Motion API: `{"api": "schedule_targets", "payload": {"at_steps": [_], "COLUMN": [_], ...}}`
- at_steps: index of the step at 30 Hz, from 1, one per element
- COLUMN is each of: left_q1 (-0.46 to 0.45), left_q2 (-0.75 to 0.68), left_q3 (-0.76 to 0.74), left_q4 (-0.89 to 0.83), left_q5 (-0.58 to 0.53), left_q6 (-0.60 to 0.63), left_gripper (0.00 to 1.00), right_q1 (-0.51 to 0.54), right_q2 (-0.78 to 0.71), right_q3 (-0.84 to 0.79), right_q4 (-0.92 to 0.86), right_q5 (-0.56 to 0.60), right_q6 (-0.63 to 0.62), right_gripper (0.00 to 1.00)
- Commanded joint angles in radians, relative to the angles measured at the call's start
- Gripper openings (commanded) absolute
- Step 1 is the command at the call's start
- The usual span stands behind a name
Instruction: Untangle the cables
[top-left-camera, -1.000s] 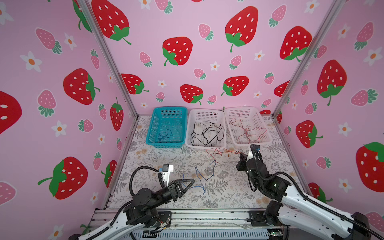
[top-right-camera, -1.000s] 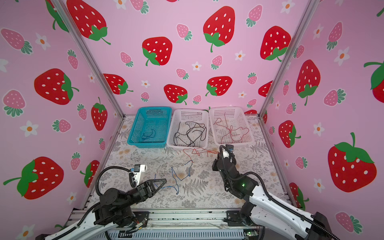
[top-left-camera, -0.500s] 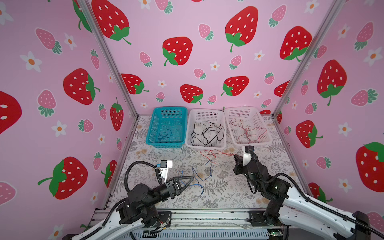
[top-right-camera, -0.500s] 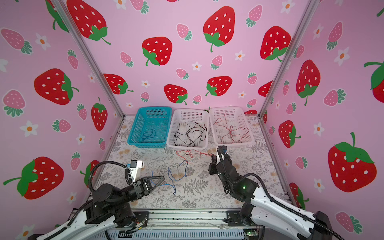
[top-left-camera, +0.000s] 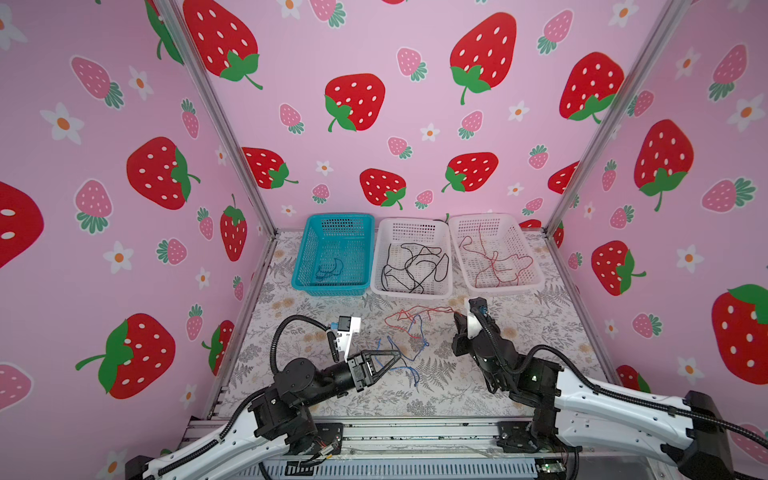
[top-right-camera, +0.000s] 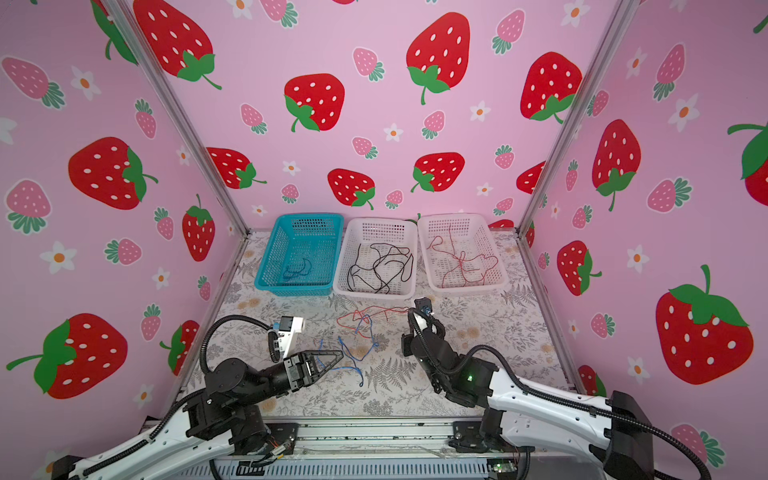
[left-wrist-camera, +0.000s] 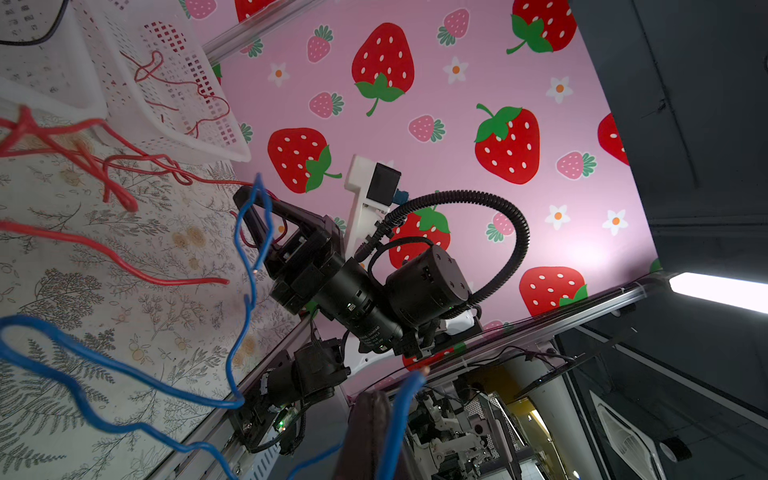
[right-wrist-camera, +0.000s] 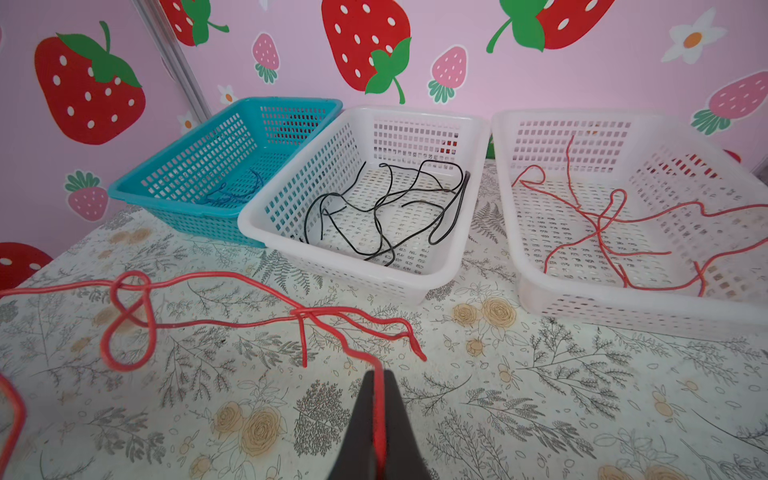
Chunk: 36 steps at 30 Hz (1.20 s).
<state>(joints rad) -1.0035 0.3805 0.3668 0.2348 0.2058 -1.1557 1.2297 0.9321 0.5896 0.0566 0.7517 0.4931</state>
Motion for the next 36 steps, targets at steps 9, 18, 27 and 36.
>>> {"api": "schedule_targets", "payload": {"at_steps": [9, 18, 27, 36], "left_q1": [-0.003, -0.003, -0.001, 0.135], "left_q2": [-0.02, 0.039, 0.005, 0.253], "left_q3": [0.011, 0.067, 0.352, 0.645], "left_q4": [0.076, 0.134, -0.39, -0.656], "left_q5": [0.033, 0.082, -0.034, 0.008], "left_q6": [-0.028, -0.044, 0.271, 0.526], "left_gripper": [0.0, 0.0, 0.0, 0.0], "right_q1": [0.0, -0.061, -0.072, -0.072], "right_q2": [0.139, 0.192, 0.082, -0.127], "right_q3": [0.019, 0.005, -0.106, -0.147], "right_q4": [0.109, 0.126, 0.115, 0.01], "right_q5": [0.114, 0.069, -0.022, -0.156], "right_q6": [-0.033, -0.009, 0.016, 0.041], "right_gripper": [0.0, 0.0, 0.0, 0.0]}}
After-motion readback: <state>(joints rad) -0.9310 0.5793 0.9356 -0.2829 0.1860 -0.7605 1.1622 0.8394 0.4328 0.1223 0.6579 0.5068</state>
